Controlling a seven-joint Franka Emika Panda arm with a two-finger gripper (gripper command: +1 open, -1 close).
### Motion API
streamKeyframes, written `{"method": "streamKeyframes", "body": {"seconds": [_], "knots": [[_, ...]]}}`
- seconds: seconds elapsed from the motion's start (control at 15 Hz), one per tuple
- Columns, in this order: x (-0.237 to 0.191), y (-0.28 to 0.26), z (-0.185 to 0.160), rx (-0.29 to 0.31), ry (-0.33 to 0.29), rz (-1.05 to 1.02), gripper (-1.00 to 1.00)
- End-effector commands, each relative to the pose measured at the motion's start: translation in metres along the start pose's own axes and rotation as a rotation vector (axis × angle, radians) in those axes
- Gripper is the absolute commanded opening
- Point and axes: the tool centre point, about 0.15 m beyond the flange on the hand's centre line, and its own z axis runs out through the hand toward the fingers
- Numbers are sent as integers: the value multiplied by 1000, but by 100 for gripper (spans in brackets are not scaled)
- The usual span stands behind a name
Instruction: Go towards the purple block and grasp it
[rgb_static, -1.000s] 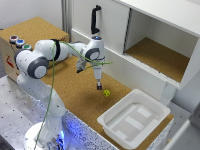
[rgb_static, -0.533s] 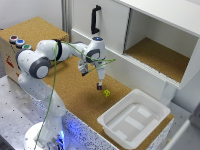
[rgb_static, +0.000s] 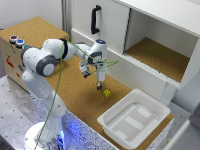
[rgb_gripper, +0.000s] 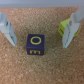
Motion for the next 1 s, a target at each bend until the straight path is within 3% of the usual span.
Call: {"method": "streamKeyframes", "body": {"seconds": [0.0, 0.33, 0.4, 0.93], "knots": [[21, -9, 31, -19, -72, 87, 100], [24, -21, 42, -19, -75, 74, 100], [23, -23, 45, -17, -78, 79, -100], [19, -32, 28, -9, -43, 78, -100]]}}
